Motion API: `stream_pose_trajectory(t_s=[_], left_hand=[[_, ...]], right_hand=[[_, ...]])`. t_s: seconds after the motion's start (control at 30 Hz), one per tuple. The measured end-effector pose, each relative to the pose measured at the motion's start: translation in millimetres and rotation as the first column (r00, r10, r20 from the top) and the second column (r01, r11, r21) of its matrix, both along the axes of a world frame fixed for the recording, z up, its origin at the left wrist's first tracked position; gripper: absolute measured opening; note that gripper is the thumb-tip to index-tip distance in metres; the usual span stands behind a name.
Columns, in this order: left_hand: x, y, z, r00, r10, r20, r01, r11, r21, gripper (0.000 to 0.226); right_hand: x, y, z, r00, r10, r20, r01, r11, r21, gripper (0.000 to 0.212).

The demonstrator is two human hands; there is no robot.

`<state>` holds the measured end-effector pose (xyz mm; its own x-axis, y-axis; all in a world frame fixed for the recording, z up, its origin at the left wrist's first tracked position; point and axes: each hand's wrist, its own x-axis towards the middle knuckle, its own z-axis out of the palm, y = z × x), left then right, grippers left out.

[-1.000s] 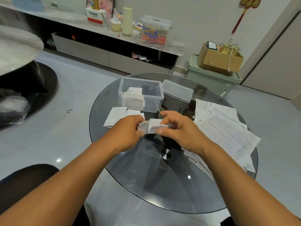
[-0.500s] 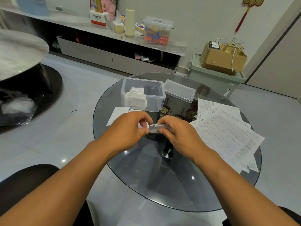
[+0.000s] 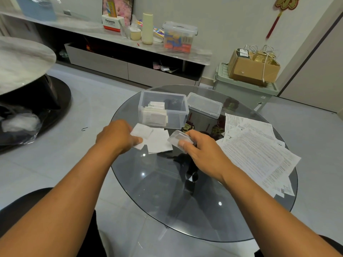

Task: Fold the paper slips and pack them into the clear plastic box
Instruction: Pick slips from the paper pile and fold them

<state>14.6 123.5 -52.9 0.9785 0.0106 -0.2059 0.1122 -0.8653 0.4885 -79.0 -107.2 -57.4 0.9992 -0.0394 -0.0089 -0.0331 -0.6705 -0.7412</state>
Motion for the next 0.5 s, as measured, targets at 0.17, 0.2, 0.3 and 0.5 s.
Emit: stream_pose_trajectory(t_s=[0.17, 0.2, 0.3, 0.5], left_hand=[[-2.4, 0.3, -0.3, 1.0, -0.001, 0.008, 0.001, 0.999, -0.053, 0.032], [-3.0, 0.3, -1.2, 1.0, -0.009, 0.004, 0.009, 0.997, -0.072, 0.03], [-3.3, 0.4, -2.3, 0.999, -0.044, 0.019, 0.047, 0.986, -0.158, 0.023], [-10.0, 0.8, 9.5, 0.991, -0.076, 0.108, 0.115, 0.899, -0.422, 0.02]], right_hand=[[1.4, 4.7, 1.5, 1.0, -0.004, -0.01, 0.004, 1.0, 0.024, 0.015], [2.0, 5.1, 0.8, 1.0, -0.004, -0.009, 0.004, 1.0, 0.026, 0.016], [2.7, 6.8, -1.6, 1.0, -0.005, -0.021, 0.006, 0.999, 0.047, 0.014], [7.4, 9.2, -4.5, 0.996, -0.086, -0.037, 0.091, 0.976, 0.196, 0.011]])
